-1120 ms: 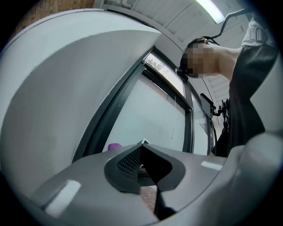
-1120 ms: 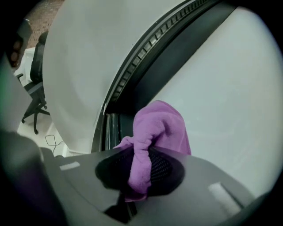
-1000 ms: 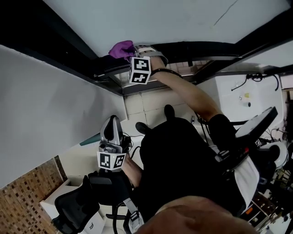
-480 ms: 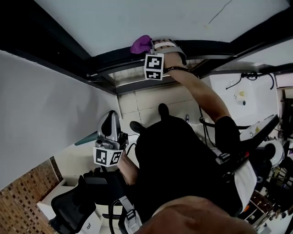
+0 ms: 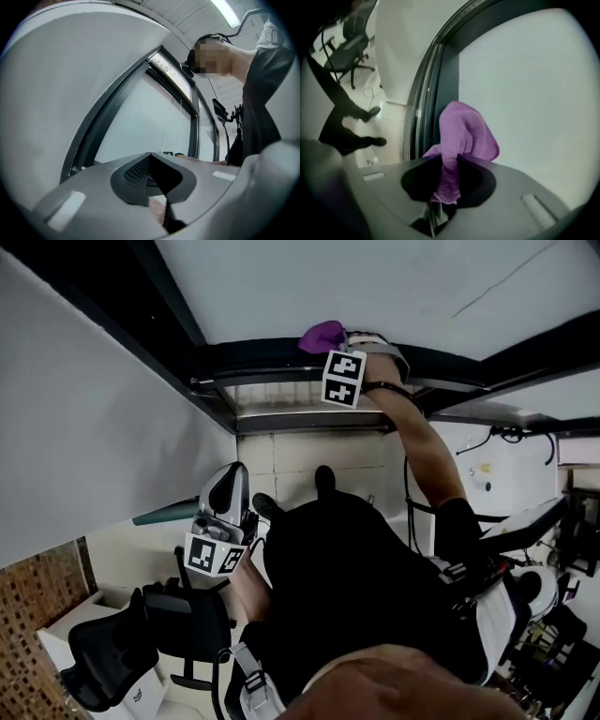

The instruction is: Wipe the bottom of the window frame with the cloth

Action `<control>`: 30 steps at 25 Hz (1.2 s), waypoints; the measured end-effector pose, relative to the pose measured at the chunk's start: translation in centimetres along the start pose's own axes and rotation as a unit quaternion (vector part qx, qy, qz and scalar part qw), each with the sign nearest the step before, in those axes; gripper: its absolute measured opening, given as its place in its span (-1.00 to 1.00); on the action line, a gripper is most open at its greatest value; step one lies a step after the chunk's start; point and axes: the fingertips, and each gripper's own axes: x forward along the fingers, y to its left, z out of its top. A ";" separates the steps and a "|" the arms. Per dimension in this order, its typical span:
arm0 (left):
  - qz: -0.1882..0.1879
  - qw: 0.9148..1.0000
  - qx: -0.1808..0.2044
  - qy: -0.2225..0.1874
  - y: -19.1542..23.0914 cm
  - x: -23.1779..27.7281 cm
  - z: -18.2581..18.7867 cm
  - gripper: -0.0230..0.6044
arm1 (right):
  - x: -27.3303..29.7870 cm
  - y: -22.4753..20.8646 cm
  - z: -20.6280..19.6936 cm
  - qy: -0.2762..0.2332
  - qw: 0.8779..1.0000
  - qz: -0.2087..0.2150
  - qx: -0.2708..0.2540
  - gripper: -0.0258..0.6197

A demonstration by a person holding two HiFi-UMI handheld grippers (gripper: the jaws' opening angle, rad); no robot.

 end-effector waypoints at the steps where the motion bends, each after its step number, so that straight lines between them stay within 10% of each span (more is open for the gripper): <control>1: 0.005 1.000 0.000 0.000 0.4 -0.4 0.1 -0.92 | -1.4 0.0 1.4 -0.046 0.998 0.021 0.042 -0.72; 3: 0.013 1.000 -0.001 0.000 1.2 -1.1 0.3 -0.92 | -4.8 -0.4 5.6 -0.171 0.973 0.066 0.141 -0.71; 6: 0.025 1.000 0.000 -0.003 2.1 -1.9 0.5 -0.92 | -8.4 -2.0 13.6 -0.362 0.884 0.122 0.270 -0.71; 8: 0.031 0.999 0.005 -0.007 2.6 -2.5 1.0 -0.92 | -8.6 -3.3 17.9 -0.419 0.833 0.142 0.333 -0.71; 10: 0.039 0.999 0.010 -0.014 3.1 -3.3 1.5 -0.92 | -7.2 -4.1 21.1 -0.416 0.818 0.145 0.369 -0.71; 17: 0.088 0.996 0.003 -0.029 4.8 -6.6 1.9 -0.92 | -1.4 -2.9 28.2 -0.319 0.915 0.083 0.233 -0.72; 30: 0.042 0.999 0.013 -0.003 3.8 -3.2 1.5 -0.92 | -0.6 -2.6 23.7 -0.259 0.960 0.004 0.102 -0.72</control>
